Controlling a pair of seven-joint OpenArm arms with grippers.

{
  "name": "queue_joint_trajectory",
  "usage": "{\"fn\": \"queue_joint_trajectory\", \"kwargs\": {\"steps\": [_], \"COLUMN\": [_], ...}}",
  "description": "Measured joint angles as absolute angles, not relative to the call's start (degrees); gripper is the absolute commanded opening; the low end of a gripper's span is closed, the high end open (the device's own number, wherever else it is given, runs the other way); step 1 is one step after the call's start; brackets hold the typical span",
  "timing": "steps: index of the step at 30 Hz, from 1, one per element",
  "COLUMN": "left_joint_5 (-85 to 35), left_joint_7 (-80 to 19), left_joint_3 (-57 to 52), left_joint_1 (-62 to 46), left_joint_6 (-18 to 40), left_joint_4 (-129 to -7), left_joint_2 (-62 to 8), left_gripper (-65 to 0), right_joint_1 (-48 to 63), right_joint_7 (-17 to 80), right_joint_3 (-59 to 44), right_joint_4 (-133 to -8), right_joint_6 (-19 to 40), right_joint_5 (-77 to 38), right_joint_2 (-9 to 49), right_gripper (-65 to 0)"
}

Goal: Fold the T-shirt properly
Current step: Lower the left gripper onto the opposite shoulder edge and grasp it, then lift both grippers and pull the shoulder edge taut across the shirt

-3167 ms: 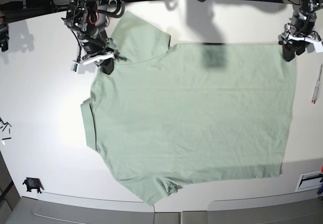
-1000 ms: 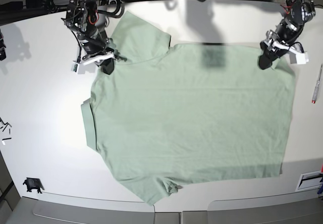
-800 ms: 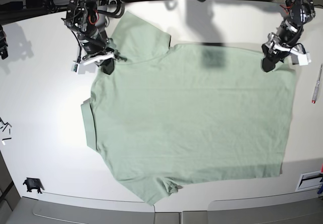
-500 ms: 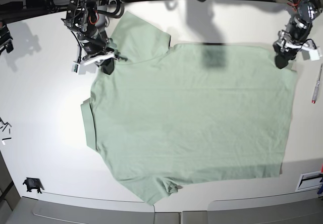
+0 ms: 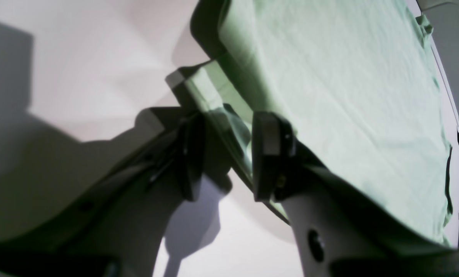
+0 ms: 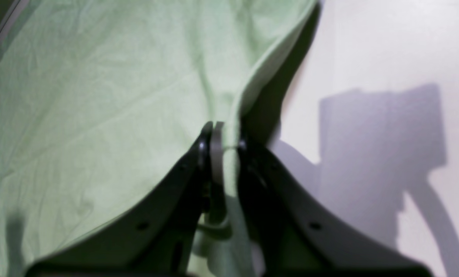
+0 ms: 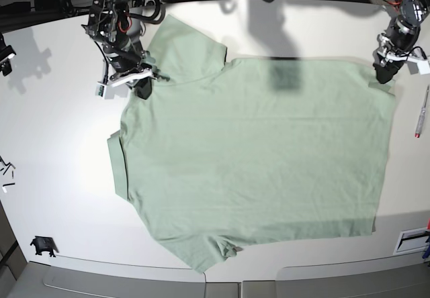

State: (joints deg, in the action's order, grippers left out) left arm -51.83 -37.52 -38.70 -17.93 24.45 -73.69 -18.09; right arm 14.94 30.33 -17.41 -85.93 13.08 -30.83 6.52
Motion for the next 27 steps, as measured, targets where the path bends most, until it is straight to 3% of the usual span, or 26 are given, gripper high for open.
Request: {"fn": "queue_joint_trajectory", "kwargs": {"steps": [3,7,14,19,23,27], "left_joint_5": [-51.8,-49.3,-49.0,-48.5,-47.8,-47.8], "left_joint_7": [-37.7,-35.5,-34.5,-33.8,-33.6,-33.8], "left_joint_3": [-38.7,-38.4,-37.9,-37.8,-37.8,-37.8], "left_joint_1": [-17.9,-17.9,-17.9,-17.9,-17.9,-17.9], "left_joint_6": [24.4,25.3,25.2,24.9,24.3,24.2], "left_joint_4": [-73.7,-73.7,-73.7,-73.7,-73.5,-73.5], "left_joint_2": [-18.1,-18.1,-18.1,-18.1,-18.1,-18.2], "left_gripper": [-45.2,-37.0,-37.7,-43.9,-65.0,-65.0], "right_joint_1": [14.9,14.9,14.9,14.9,14.9,14.9], "right_joint_7": [30.3,30.3,30.3,30.3,30.3,30.4], "right_joint_3": [-17.4,-17.4,-17.4,-17.4,-17.4,-17.4], "right_joint_4": [-85.9,-85.9,-85.9,-85.9,-85.9,-85.9], "right_joint_6": [13.1,13.1,13.1,13.1,13.1,13.1], "right_joint_5": [-30.8,-30.8,-30.8,-30.8,-30.8,-30.8], "right_joint_2": [6.5,6.5,6.5,6.5,6.5,6.5], "right_gripper": [-65.0,-65.0,-65.0,-65.0,-65.0,-65.0]}}
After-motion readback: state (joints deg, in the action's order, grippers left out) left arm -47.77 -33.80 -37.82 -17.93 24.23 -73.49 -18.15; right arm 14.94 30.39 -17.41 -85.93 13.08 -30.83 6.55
